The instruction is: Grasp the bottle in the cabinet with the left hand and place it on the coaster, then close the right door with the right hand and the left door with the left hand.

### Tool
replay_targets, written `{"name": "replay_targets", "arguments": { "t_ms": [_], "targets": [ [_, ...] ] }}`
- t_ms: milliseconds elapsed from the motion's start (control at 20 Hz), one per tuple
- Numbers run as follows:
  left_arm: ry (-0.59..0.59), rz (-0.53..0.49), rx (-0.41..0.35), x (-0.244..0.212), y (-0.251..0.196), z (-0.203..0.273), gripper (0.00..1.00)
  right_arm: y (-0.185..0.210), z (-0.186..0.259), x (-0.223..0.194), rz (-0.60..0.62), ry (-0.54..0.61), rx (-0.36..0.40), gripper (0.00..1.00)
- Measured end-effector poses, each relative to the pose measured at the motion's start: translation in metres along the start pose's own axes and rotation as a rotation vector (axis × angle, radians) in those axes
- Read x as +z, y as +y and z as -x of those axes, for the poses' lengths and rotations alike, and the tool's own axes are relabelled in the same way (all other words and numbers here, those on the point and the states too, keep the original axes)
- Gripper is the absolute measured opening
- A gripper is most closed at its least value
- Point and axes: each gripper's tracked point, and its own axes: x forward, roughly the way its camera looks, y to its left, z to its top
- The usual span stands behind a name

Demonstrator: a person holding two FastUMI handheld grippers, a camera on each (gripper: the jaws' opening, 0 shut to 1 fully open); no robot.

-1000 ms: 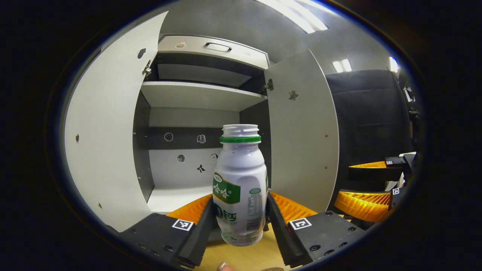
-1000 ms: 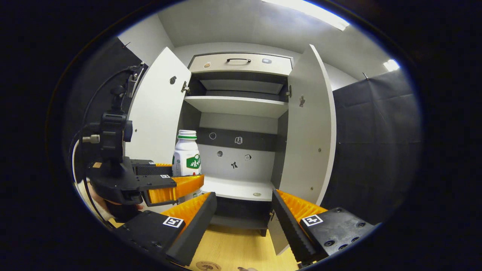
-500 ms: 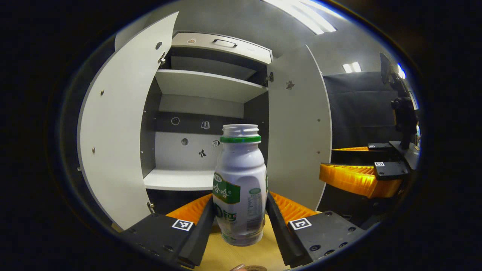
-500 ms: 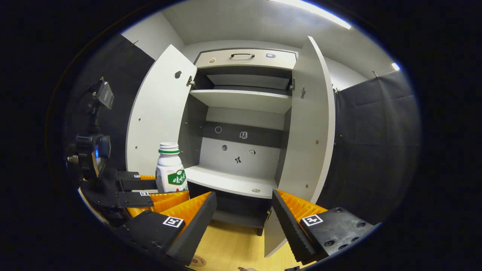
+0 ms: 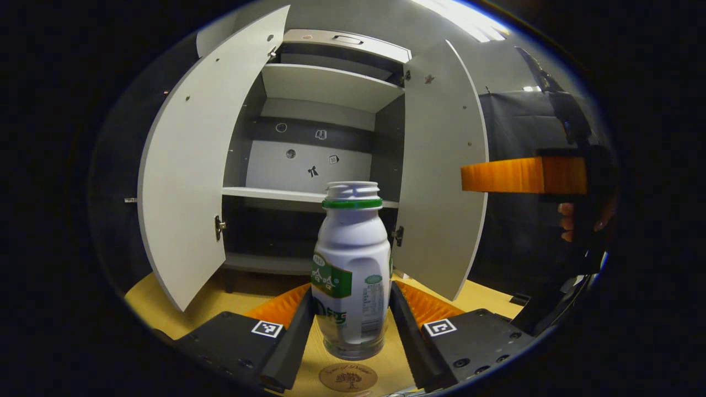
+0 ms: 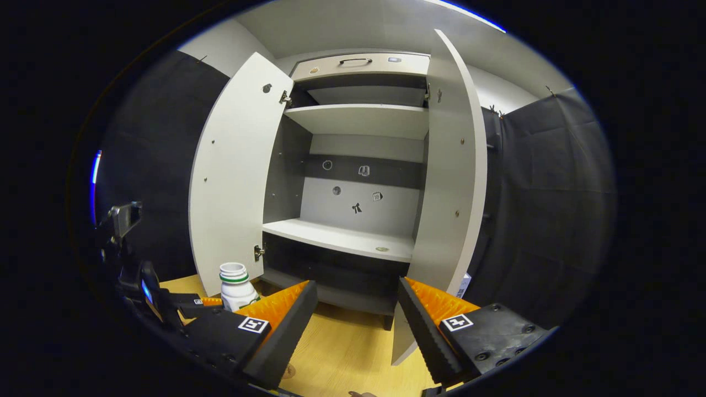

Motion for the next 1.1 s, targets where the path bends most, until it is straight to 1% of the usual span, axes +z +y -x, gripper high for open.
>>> {"name": "replay_targets", "arguments": {
  "t_ms": [100, 250, 350, 450, 550, 750, 850, 1000, 1100],
  "targets": [
    [-0.006, -0.006, -0.003, -0.025, 0.000, -0.001, 0.78, 0.004, -0.005, -0.021, -0.033, 0.021, 0.011, 0.98],
    [0.012, -0.015, 0.010, -0.059, -0.002, 0.000, 0.78, 0.001, -0.012, -0.049, -0.056, 0.039, 0.005, 0.98],
    [0.040, -0.035, 0.013, -0.082, -0.003, -0.002, 0.78, -0.004, -0.014, -0.073, -0.068, 0.081, -0.006, 0.98],
    [0.056, -0.065, 0.018, -0.099, -0.005, -0.003, 0.78, -0.006, -0.016, -0.085, -0.095, 0.099, -0.010, 0.98],
    [0.068, -0.091, 0.047, -0.110, -0.001, -0.003, 0.78, -0.006, -0.017, -0.097, -0.102, 0.121, -0.004, 0.98],
    [0.086, -0.068, 0.054, -0.131, 0.002, -0.004, 0.78, -0.007, -0.018, -0.109, -0.073, 0.140, 0.009, 0.98],
    [0.067, -0.065, 0.060, -0.131, 0.002, -0.003, 0.79, -0.006, -0.020, -0.111, -0.062, 0.138, 0.018, 0.98],
    [0.051, -0.086, 0.062, -0.134, -0.002, -0.002, 0.80, -0.004, -0.022, -0.113, -0.067, 0.145, 0.040, 0.98],
    [0.074, -0.102, 0.070, -0.142, -0.003, -0.004, 0.83, -0.007, -0.022, -0.113, -0.066, 0.143, 0.037, 0.98]
  ]
}}
